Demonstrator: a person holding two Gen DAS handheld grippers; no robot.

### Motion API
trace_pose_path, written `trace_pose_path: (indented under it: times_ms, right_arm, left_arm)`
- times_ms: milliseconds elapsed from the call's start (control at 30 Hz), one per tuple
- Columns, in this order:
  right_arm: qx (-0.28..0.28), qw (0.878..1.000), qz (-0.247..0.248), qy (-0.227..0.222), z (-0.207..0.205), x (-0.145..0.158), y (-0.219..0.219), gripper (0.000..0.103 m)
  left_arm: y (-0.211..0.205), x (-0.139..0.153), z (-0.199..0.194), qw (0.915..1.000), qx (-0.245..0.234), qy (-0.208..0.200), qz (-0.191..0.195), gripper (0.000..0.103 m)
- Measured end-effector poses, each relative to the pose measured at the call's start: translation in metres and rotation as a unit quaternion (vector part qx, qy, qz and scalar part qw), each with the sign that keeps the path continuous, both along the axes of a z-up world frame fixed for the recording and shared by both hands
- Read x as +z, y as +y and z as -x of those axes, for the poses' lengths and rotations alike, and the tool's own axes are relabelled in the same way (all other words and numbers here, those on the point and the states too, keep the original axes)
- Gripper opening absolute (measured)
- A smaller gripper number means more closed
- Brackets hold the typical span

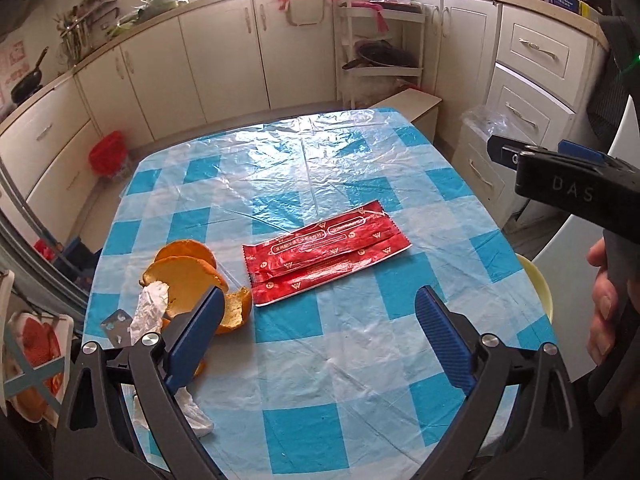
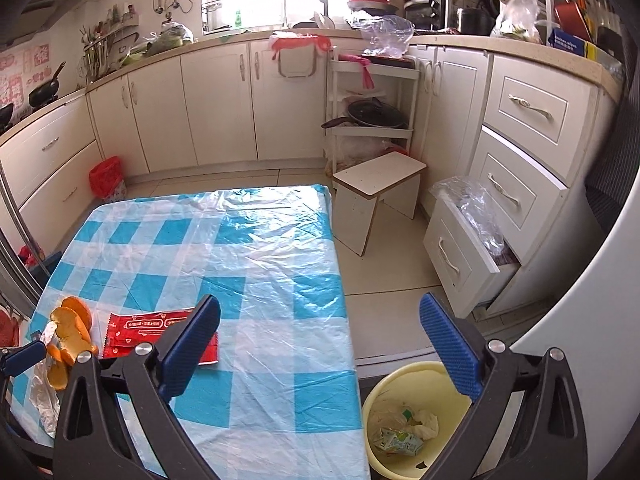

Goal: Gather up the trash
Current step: 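Bring both tools back from the bucket to the table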

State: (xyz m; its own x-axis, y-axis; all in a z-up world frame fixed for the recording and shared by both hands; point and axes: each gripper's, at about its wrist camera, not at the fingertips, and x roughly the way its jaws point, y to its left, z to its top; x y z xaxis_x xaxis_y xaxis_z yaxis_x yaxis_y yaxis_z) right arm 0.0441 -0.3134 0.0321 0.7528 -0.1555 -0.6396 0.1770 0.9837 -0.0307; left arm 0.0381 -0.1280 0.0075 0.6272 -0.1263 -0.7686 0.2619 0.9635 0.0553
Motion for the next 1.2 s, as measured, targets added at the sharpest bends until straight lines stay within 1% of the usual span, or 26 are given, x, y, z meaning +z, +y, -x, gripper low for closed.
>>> trace_pose_path:
  times_ms: [267,467,800,1000,1200]
  right_arm:
    - [0.010,1.000,0.007,-0.004,-0.007,-0.001,0.015,0.096]
    - [0.013,1.000,0.020,-0.006,-0.011,-0.001,0.021,0.096]
    - [0.015,1.000,0.025,-0.003,-0.018,-0.003,0.024,0.096]
    - [0.018,0.999,0.030,0.001,-0.024,-0.005,0.026,0.096]
    - [0.021,0.999,0.031,0.005,-0.030,-0.008,0.028,0.096]
  left_arm:
    - [0.010,-0.003,0.000,1.0000,-0.004,0.009,0.001,0.092]
    - [0.005,-0.002,0.001,0.9994,-0.030,0.016,0.007,0.092]
    - [-0.004,0.000,0.004,0.9967,-0.073,0.027,0.024,0.092]
    - [-0.010,0.001,0.006,0.9951,-0.095,0.025,0.018,0.092]
    - [-0.011,0.002,0.004,0.9945,-0.101,0.022,0.016,0.092]
